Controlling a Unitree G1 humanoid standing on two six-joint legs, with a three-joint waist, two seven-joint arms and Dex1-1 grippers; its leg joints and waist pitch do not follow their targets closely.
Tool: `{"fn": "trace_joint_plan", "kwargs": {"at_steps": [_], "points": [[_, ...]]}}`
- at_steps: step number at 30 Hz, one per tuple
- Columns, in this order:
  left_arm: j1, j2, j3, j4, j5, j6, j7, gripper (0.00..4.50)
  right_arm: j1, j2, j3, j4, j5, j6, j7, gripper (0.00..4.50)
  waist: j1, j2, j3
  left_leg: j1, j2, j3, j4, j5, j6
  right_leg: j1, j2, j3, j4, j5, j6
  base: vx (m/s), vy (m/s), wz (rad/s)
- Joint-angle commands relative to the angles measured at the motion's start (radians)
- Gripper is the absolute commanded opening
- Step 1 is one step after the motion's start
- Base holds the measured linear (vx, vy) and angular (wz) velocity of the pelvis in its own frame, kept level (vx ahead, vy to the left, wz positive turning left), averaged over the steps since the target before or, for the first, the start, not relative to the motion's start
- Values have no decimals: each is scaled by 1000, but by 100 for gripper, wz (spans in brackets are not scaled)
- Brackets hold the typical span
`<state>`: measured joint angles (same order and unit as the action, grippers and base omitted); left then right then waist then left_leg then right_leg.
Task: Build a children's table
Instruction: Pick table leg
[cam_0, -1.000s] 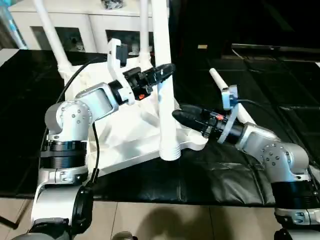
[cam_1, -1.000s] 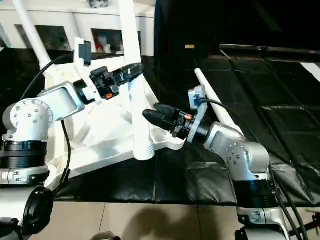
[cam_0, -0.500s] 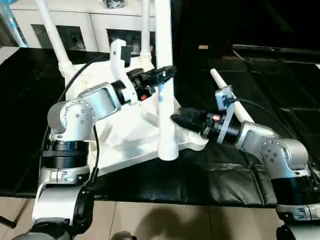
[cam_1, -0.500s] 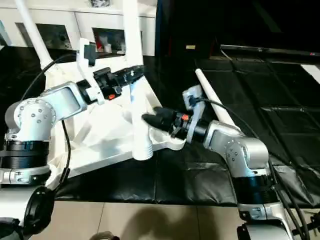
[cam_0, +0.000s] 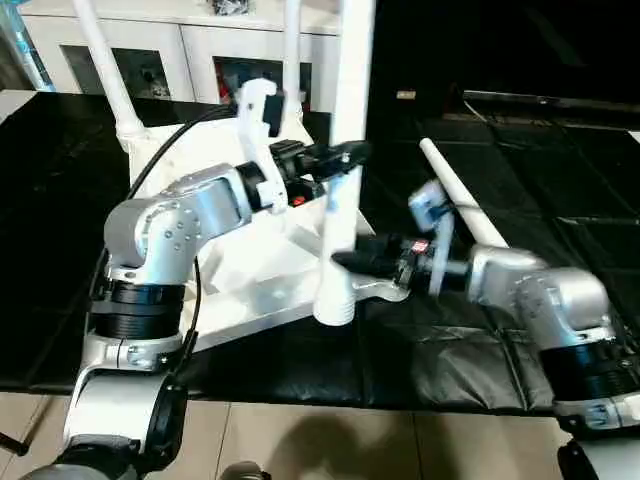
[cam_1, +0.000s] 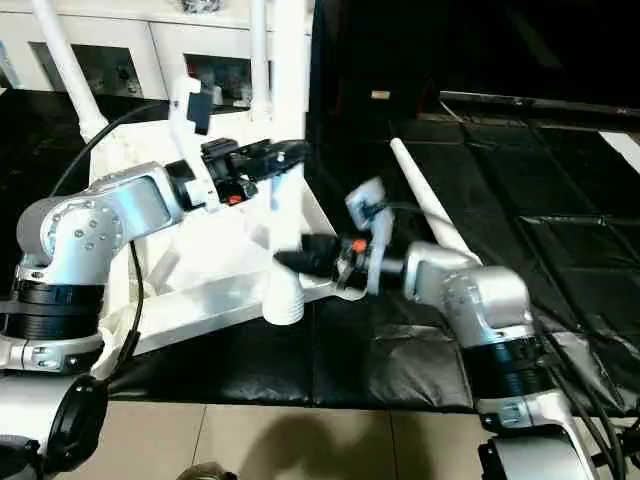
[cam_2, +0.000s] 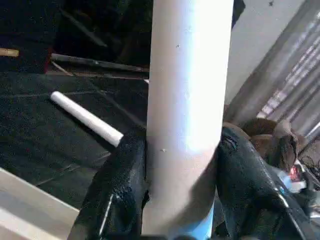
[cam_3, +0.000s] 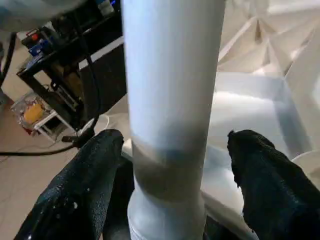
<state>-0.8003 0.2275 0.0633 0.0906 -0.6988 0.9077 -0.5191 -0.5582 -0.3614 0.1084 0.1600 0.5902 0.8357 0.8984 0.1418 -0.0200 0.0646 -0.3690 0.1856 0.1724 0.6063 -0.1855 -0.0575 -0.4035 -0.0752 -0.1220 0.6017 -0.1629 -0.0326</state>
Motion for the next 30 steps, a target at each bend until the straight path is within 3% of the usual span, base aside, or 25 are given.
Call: {"fn": "trace_joint_plan", "kwargs": {"at_steps": [1,7,24,30], "points": [[-34,-2,-16,-28,3,-8,-15,175,-29,1,5,4,-10,0,7,362,-2,-10,-84,6,44,-12,-61,-79,6,66,-84,65,-66,-249,-108,0,0,0],[-48,-14,-16,-30,1,-14,-24,175,-34,9,25,34,-23,0,22,362,-2,-9,-84,6,45,-13,-61,-78,4,66,-84,66,-64,-241,-113,0,0,0],[-50,-24,-26,-41,-8,-2,-52,175,-29,21,29,39,-26,-9,50,212,-2,-7,-85,7,47,-14,-61,-80,4,67,-84,66,-63,-224,-122,0,0,0],[-57,-27,-23,-31,-5,-4,-59,175,-25,21,29,37,-23,-6,58,198,-2,-6,-85,7,46,-14,-61,-80,3,67,-83,66,-63,-228,-119,0,0,0]]}}
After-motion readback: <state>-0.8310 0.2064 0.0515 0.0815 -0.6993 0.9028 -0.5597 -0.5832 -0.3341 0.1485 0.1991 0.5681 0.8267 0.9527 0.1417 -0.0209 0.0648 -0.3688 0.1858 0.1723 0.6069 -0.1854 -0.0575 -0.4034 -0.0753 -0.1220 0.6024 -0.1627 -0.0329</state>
